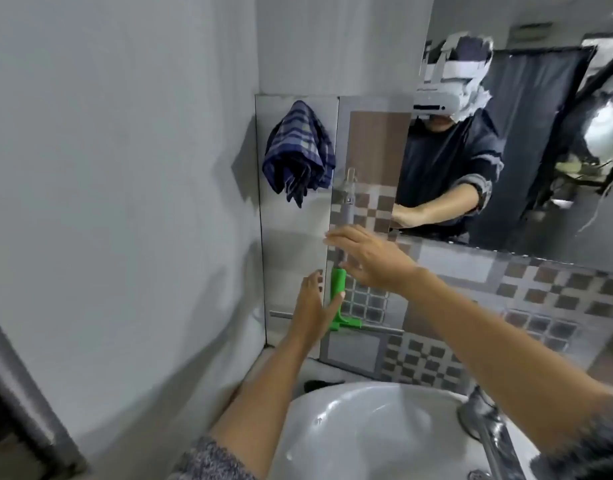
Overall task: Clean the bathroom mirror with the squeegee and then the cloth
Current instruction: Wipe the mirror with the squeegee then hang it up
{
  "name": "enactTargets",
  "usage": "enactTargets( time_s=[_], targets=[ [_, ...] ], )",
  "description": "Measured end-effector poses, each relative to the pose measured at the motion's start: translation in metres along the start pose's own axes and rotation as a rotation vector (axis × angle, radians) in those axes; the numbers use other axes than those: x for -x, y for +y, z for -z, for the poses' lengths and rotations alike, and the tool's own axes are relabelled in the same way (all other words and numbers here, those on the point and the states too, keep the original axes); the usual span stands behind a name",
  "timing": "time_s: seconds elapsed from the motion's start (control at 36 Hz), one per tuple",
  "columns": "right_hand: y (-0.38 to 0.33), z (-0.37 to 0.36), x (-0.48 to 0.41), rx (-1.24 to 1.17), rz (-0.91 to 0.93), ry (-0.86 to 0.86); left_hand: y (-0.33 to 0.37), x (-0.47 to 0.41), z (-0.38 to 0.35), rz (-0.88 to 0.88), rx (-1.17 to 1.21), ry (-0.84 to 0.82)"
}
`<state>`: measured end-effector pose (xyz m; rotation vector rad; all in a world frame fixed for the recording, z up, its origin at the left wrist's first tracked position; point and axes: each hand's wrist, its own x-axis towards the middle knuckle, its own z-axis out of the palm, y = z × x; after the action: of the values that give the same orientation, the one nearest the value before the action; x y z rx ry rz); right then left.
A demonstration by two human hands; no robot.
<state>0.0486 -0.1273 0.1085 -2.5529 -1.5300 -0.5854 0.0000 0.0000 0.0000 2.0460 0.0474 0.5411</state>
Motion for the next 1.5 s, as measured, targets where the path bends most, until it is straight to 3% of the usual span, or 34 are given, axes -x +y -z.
enactTargets(
  time_s=[0.17,0.47,0.92,1.19,1.5],
  targets=[
    [0.015,-0.016,-0.002,0.083,0.061,-0.052,-0.011,-0.007,-0.011,0.026,0.080,-0.020],
    [0.030,-0.028,-0.005,0.206,0.177,0.052,-0.012,-0.008,-0.009,-0.011,0.132,-0.057],
    [-0.006,0.035,0.012,0.300,0.202,0.157,0.023,0.018,0.028,-0.106,0.135,-0.050],
    [-0.018,0.099,0.088,0.280,-0.012,0.109,0.089,0.024,0.044,-0.463,-0.111,-0.134],
    [-0.025,0.137,0.139,0.249,-0.331,0.265,0.192,-0.003,0.052,-0.943,-0.411,-0.187]
  ],
)
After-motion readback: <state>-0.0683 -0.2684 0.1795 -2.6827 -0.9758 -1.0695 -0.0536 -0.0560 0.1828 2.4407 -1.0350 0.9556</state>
